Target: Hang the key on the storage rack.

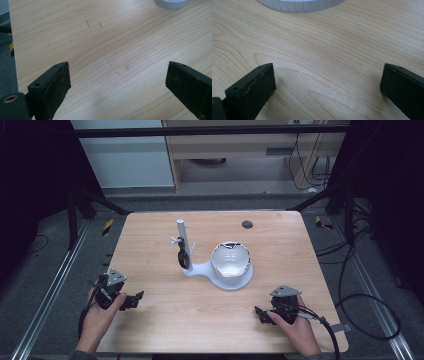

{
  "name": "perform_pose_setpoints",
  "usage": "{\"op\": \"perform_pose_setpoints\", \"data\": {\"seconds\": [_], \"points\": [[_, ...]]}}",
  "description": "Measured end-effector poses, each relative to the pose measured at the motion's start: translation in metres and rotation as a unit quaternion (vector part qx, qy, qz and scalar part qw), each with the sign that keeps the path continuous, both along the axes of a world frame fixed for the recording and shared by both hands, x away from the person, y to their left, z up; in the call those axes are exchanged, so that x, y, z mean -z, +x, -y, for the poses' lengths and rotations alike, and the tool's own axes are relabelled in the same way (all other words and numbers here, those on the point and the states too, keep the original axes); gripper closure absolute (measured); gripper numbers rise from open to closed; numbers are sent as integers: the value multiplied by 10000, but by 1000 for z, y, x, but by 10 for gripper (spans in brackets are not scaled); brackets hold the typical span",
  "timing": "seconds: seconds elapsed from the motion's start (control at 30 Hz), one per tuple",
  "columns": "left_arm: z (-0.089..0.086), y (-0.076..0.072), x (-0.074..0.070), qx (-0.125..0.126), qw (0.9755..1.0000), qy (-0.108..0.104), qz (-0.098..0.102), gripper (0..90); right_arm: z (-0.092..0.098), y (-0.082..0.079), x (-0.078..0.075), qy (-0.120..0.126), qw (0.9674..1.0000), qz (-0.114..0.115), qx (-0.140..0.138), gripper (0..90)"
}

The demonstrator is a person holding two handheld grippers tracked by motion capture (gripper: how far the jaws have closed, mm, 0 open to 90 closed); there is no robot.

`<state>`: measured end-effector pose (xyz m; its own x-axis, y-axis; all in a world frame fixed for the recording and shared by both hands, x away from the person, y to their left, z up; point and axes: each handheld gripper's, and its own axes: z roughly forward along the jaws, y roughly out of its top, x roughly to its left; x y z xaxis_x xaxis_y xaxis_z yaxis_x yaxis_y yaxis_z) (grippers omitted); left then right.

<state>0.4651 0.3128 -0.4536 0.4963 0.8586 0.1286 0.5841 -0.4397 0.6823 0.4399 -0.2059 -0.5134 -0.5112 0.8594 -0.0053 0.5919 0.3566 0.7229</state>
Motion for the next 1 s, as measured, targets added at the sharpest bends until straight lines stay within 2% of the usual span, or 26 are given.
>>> {"op": "perform_pose_setpoints", "data": {"seconds": [0.2, 0.27, 0.4, 0.53, 0.6, 0.83, 1.0], "points": [[6, 11, 18, 35, 9997, 123, -218, 55, 0, 0, 0, 2, 10000, -3, 4, 5], [9, 16, 23, -9, 9998, 96, -184, 55, 0, 0, 0, 1, 10000, -3, 4, 5], [18, 29, 32, -89, 9998, -64, -171, 57, 0, 0, 0, 1, 10000, -3, 4, 5], [29, 37, 43, -49, 9996, -211, -204, 59, 0, 0, 0, 1, 10000, -3, 3, 5], [31, 38, 46, -49, 9996, -237, -150, 62, 0, 0, 0, -1, 10000, -2, -2, 4], [33, 42, 51, -131, 9985, -510, -160, 60, 0, 0, 0, -6, 10000, -1, 4, 5], [33, 41, 54, -120, 9982, -589, -60, 37, 0, 0, 0, -2, 10000, -4, 11, 4]]}}
